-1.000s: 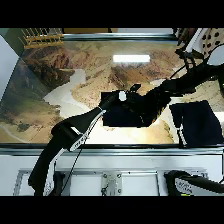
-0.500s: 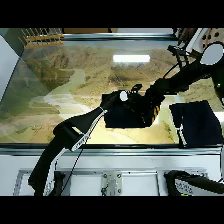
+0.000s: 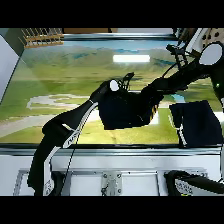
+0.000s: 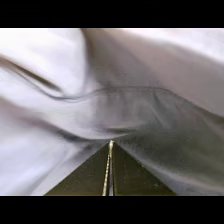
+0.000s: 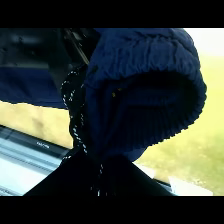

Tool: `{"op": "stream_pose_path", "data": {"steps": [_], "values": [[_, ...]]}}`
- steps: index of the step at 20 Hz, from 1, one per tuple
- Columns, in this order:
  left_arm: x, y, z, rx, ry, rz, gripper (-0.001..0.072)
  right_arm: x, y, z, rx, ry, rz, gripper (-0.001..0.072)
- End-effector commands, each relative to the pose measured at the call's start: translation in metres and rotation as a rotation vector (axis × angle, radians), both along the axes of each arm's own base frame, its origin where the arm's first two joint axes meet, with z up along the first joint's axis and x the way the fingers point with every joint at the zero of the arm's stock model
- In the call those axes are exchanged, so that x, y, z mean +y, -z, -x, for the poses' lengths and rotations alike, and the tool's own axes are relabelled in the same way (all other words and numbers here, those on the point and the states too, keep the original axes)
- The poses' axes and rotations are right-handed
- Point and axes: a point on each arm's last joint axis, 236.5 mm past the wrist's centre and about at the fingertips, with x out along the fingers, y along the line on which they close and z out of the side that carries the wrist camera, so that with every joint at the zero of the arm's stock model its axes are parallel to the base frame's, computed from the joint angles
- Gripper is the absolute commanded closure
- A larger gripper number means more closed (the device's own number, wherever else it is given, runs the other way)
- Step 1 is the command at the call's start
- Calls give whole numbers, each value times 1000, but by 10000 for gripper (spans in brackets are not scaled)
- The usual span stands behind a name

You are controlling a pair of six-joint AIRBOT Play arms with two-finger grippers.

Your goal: Fold the clothes and pants, and hang the long-sleeved shirts on hangers.

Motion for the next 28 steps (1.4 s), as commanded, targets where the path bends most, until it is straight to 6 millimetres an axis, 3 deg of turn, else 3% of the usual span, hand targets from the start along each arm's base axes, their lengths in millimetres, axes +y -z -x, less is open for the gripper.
{"op": "stream_pose_path", "data": {"steps": [1,4,7,10,13,16,19,25,26,27,28], "values": [[29,-18,-17,3,-26,-1,703,1,0,0,-8,-23,4,685],[59,-40,-39,-27,-70,1,703,7,-1,2,-23,-76,5,685],[105,-56,-63,-81,-115,-60,703,20,0,2,-41,-119,5,685],[156,-60,-75,-84,-150,-147,703,49,-3,-1,-83,-191,-38,685],[205,-63,-88,-86,-207,-219,703,93,0,5,-87,-279,-109,685],[238,-73,-100,-88,-266,-219,703,137,18,13,-82,-388,-121,685],[268,-84,-108,-95,-319,-218,703,195,45,27,-65,-497,-152,685],[319,-107,-119,-116,-414,-212,702,332,117,70,-72,-612,-256,664],[324,-108,-119,-113,-421,-213,703,351,131,78,-83,-629,-257,492],[327,-109,-118,-109,-424,-215,703,362,143,90,-87,-675,-251,212],[332,-111,-118,-108,-431,-216,703,368,150,102,-99,-749,-243,10]]}}
